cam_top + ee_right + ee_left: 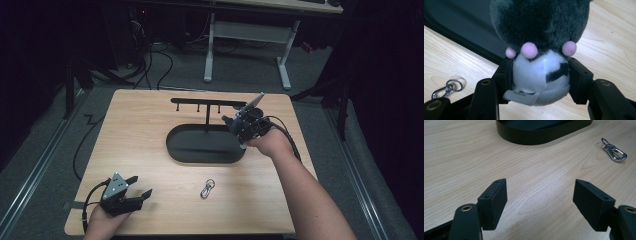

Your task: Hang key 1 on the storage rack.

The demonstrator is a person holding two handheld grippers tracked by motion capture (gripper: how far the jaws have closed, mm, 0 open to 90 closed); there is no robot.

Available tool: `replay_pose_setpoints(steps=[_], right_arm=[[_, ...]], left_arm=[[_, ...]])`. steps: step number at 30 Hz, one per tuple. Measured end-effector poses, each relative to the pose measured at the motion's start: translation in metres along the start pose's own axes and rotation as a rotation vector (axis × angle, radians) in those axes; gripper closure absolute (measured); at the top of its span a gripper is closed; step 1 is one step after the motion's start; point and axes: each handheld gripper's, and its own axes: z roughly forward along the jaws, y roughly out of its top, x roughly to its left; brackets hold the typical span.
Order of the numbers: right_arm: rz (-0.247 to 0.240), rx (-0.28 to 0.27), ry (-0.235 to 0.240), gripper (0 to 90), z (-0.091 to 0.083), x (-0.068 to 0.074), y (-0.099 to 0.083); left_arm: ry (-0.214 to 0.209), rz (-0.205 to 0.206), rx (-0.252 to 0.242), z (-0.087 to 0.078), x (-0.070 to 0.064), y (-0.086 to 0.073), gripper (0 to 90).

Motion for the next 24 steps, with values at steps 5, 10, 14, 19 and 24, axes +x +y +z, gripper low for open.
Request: replay_pose_setpoints(steps=[5,10,14,19,24], right_arm=[[0.017,0.004,0.011,39.3,0.006,-0.002,0.001],[0.019,-0.005,0.023,37.8,0.003,-0.001,0.001],[0.017,-0.015,0.024,37.5,-0.001,-0.001,-0.001],[0.028,-0.03,0.031,37.9,-0.007,-0.001,-0.008],[0.03,-0.056,0.052,38.9,-0.009,-0.003,-0.03]], left_arm=[[-0.002,0.002,0.0,0.001,-0.001,0.0,28.2],[-0.001,0.003,0.002,0.001,0.0,0.0,28.1],[-0.002,0.003,0.0,0.001,0.0,0.0,28.1],[-0.004,0.006,-0.001,0.001,0.0,0.001,28.1],[-0.01,0.007,0.005,0.002,0.0,0.002,28.2]])
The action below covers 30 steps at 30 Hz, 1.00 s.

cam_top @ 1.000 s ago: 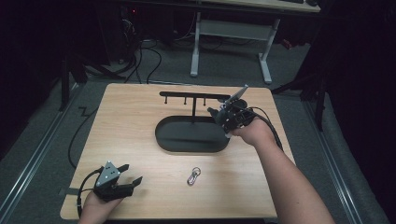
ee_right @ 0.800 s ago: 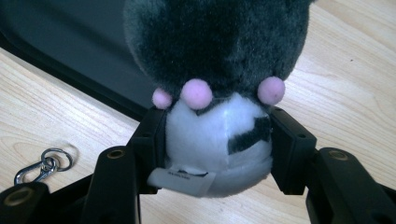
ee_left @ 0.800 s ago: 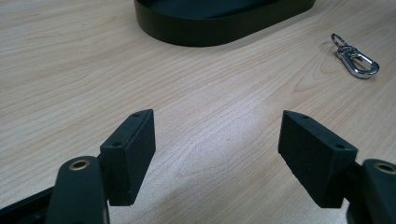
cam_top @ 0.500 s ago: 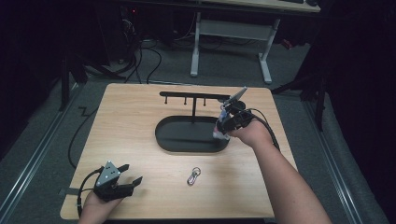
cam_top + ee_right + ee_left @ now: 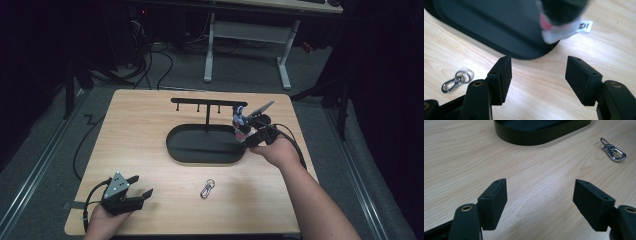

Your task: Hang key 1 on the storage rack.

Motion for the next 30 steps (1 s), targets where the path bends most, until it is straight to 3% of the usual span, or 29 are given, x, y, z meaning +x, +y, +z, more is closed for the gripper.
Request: replay_pose_setpoints(steps=[5,12,15,24,25,30], right_arm=[[-0.006,-0.013,0.02,42.1,0.002,-0.001,-0.025],[-0.05,-0.059,0.029,46.0,0.007,0.003,-0.062],[-0.039,-0.076,0.046,46.4,0.008,0.005,-0.072],[-0.034,-0.27,0.077,45.6,0.028,0.007,-0.128],[-0.034,-0.27,0.077,45.6,0.028,0.007,-0.128],[-0.002,-0.392,0.093,46.6,0.042,0.011,-0.161]], left_arm=[[-0.007,-0.002,0.007,0.001,-0.002,0.0,29.0],[-0.026,-0.018,0.027,0.004,-0.007,0.001,30.3],[-0.03,-0.022,0.034,0.005,-0.008,0.002,30.9],[-0.043,-0.003,0.052,0.009,-0.018,0.002,31.0],[-0.043,-0.003,0.052,0.009,-0.018,0.002,31.0],[-0.054,-0.01,0.098,0.014,-0.03,0.004,31.6]])
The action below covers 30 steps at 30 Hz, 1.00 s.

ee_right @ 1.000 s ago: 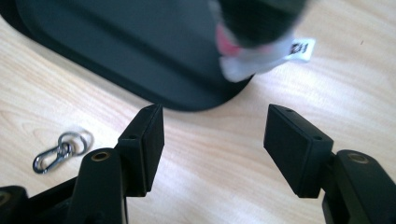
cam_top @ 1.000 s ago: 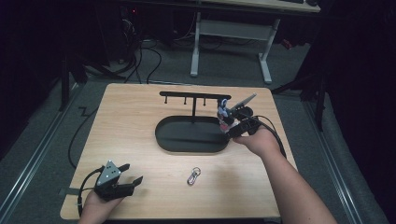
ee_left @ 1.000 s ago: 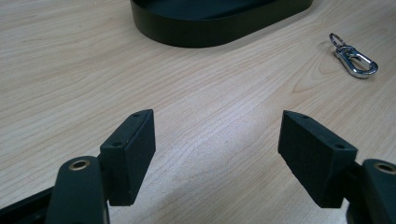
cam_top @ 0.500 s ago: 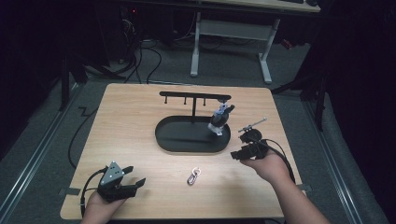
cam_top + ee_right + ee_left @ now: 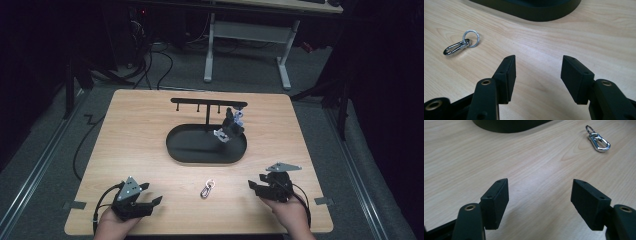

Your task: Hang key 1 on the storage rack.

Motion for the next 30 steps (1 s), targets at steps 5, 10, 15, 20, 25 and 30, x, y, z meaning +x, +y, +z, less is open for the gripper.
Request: replay_pose_setpoints(steps=[5,10,15,20,25,30], right_arm=[[0.051,-0.104,0.032,47.0,-0.001,0.003,-0.027],[0.007,-0.232,0.004,51.2,-0.016,0.002,-0.055],[0.109,-0.276,0.055,51.0,-0.018,-0.011,-0.056],[0.078,-0.262,0.072,51.2,-0.014,-0.01,-0.056],[0.065,-0.257,0.097,51.1,-0.013,-0.007,-0.055],[0.05,-0.242,0.114,50.6,-0.013,-0.007,-0.055]], left_arm=[[-0.017,0.009,0.019,0.005,-0.011,0.003,39.3],[-0.021,0.061,0.047,0.018,-0.032,0.014,54.7],[0.013,0.092,0.096,0.049,-0.053,0.039,77.6],[0.039,0.082,0.124,0.091,-0.067,0.062,82.1],[-0.016,0.117,0.139,0.112,-0.091,0.078,83.1],[-0.085,0.135,0.138,0.125,-0.122,0.085,82.0]])
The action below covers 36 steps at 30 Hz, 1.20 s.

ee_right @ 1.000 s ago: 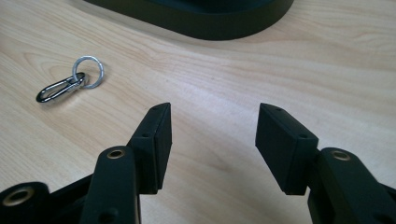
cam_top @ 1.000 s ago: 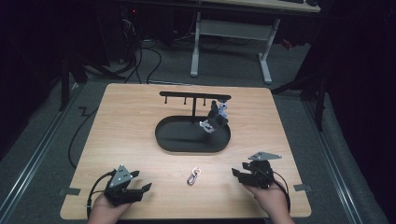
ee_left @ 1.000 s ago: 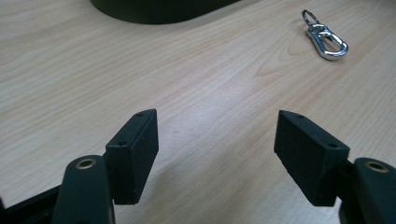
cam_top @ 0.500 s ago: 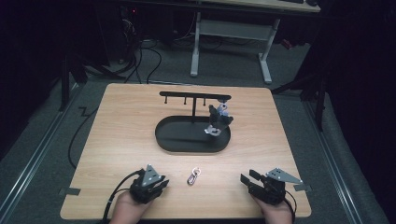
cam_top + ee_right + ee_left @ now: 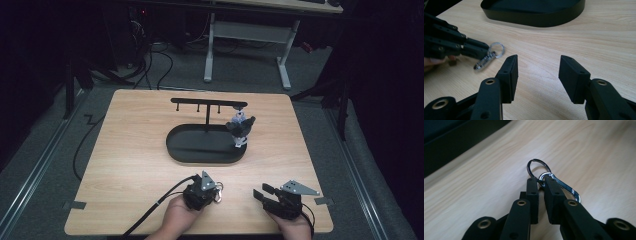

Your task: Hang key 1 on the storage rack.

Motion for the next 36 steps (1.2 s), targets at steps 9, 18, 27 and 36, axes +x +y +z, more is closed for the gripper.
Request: replay_pose_setpoints(steps=[9,18,27,36], right_arm=[[0.01,0.018,-0.001,51.0,0.001,-0.002,0.0],[-0.022,0.105,0.028,46.1,0.018,0.024,-0.001],[-0.101,0.193,-0.094,48.3,0.057,0.048,0.007],[-0.071,0.191,-0.109,62.2,0.046,0.043,0.008]], left_arm=[[-0.127,0.017,-0.025,0.022,-0.039,0.019,79.3],[0.003,-0.012,-0.059,-0.028,0.019,-0.019,70.6],[0.117,-0.189,-0.136,-0.101,0.086,-0.097,67.9],[0.085,-0.156,-0.161,-0.11,0.094,-0.1,66.2]])
